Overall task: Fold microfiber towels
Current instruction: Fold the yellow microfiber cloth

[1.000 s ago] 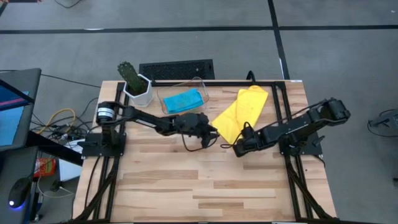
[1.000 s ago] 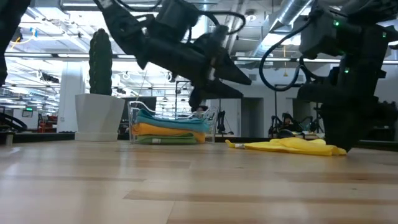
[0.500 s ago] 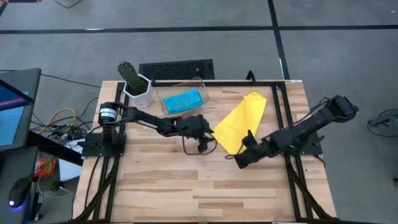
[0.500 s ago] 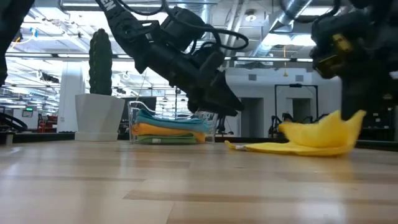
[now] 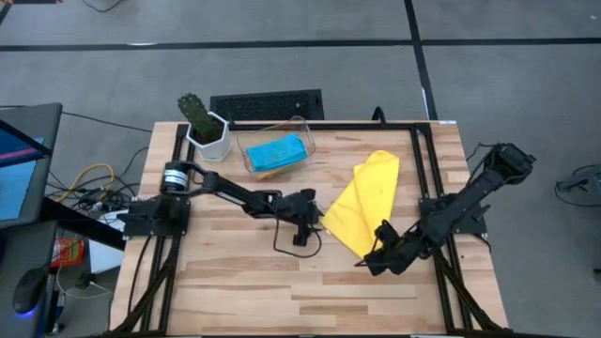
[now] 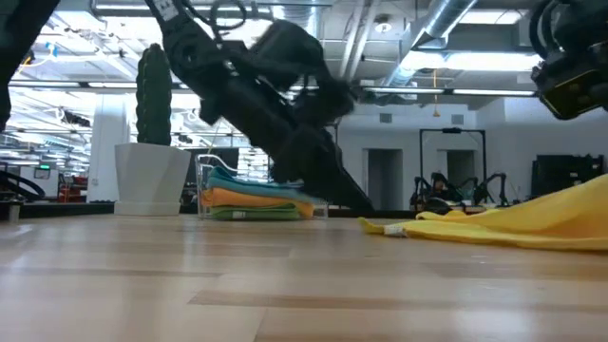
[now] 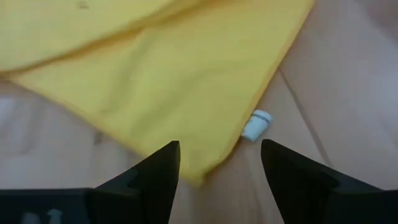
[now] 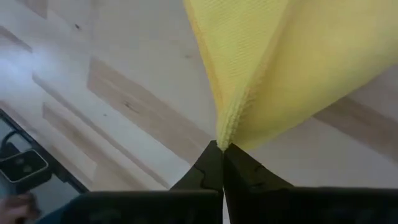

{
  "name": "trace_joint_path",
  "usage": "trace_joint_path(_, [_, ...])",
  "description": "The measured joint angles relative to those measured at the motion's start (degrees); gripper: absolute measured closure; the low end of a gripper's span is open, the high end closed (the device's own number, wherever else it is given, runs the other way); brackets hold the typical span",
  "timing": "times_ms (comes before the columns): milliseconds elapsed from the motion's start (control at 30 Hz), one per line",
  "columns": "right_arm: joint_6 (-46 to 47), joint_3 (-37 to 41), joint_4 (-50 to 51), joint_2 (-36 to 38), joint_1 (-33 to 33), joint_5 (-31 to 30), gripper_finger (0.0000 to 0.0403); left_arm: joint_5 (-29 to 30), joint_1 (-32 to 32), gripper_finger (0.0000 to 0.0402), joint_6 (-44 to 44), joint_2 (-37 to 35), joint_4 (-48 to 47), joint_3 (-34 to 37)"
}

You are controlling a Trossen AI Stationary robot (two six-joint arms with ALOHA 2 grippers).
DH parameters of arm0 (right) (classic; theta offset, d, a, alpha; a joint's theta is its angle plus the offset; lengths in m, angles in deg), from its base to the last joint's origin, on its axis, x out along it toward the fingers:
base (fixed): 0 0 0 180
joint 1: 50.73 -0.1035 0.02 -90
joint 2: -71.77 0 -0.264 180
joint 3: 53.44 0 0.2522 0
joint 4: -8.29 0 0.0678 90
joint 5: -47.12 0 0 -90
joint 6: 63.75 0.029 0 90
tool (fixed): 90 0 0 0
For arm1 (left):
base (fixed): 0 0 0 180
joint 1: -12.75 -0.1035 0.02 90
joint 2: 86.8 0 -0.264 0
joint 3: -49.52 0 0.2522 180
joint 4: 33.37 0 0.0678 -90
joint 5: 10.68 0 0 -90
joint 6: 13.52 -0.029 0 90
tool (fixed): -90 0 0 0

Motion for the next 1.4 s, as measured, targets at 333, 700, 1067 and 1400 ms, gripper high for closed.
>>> trace_joint_path(333, [4.7,0.0,-1.8,-0.1,-4.8,-1.0,0.0386,8.2,3.2,0.0179,-3.1,10.1,-7.0,-12.1])
trace_joint_path(700, [7.8,0.0,-2.6,0.4,-8.1,-1.3,0.0385,-0.1,2.9,0.0365,8.0,9.6,-21.3,-17.4])
trace_joint_path(1067, [-0.3,-3.0,-3.0,8.2,-6.7,-7.6,0.0384,3.7,7.9,0.0401,25.2,-11.0,-44.7,-17.0])
trace_joint_path(1400, [-31.4,-18.6,-1.0,18.7,4.6,-22.3,0.0386,15.5,13.7,0.0401,47.2,-38.7,-56.2,-17.1])
